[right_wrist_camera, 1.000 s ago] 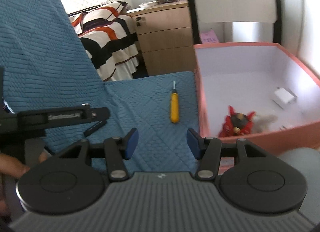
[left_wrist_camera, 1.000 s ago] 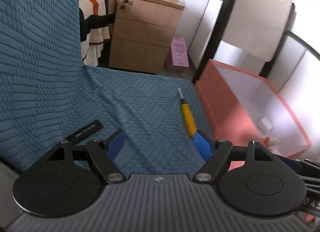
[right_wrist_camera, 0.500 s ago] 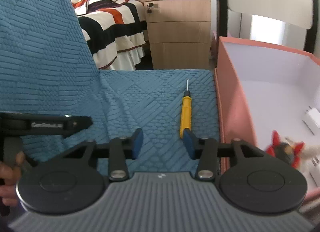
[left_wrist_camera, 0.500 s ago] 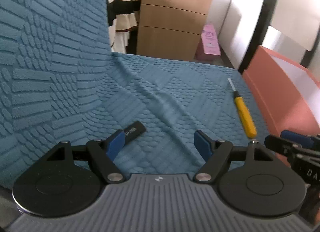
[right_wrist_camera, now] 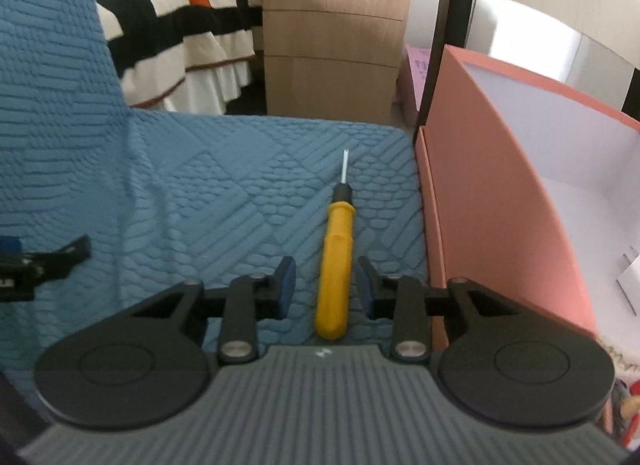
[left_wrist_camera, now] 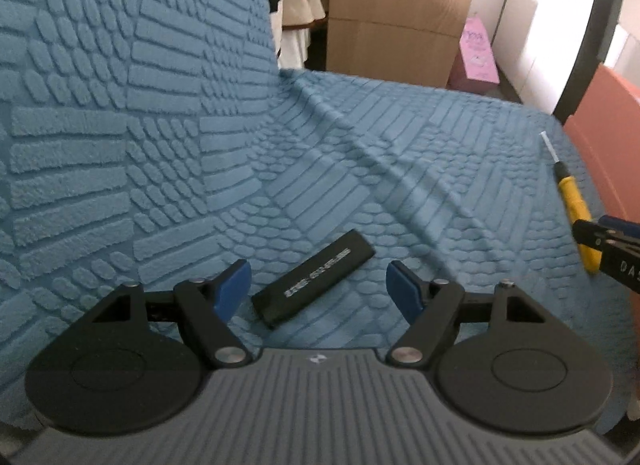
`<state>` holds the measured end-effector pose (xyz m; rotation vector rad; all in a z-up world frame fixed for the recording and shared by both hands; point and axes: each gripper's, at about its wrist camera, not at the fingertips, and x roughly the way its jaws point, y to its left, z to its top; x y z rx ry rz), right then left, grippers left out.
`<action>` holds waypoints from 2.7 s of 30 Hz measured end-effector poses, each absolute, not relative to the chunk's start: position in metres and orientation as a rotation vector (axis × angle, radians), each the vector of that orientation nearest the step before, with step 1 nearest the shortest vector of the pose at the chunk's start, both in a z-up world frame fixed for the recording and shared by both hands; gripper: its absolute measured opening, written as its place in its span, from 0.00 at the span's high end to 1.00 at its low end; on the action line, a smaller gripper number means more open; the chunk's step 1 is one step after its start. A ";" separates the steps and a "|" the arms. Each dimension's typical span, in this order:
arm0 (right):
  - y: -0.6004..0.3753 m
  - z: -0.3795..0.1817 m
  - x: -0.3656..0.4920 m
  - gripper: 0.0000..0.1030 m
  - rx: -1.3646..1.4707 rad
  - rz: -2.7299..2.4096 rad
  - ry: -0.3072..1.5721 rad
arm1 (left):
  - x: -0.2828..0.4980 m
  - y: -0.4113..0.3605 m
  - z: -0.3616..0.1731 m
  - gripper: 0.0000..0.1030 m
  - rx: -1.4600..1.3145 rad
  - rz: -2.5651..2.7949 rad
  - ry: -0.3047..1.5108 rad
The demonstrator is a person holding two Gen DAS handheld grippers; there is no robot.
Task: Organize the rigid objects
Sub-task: 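Close the right gripper on the yellow screwdriver while the left gripper closes on the black USB stick, then lift the screwdriver and the black stick off the seat with both grippers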
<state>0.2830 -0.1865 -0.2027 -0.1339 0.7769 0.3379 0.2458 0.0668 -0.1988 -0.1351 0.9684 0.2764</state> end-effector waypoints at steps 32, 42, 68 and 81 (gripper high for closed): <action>-0.186 -0.199 0.235 0.79 -0.241 0.372 0.783 | 0.217 0.057 -0.195 0.87 -0.241 0.214 0.962; -0.194 -0.195 0.211 0.80 -0.234 0.376 0.787 | 0.202 0.047 -0.186 0.88 -0.261 0.191 0.927; -0.189 -0.210 0.229 0.56 -0.150 0.396 0.831 | 0.215 0.062 -0.211 0.85 -0.419 0.224 0.971; -0.188 -0.206 0.233 0.80 -0.115 0.389 0.812 | 0.221 0.066 -0.214 0.85 -0.466 0.229 0.918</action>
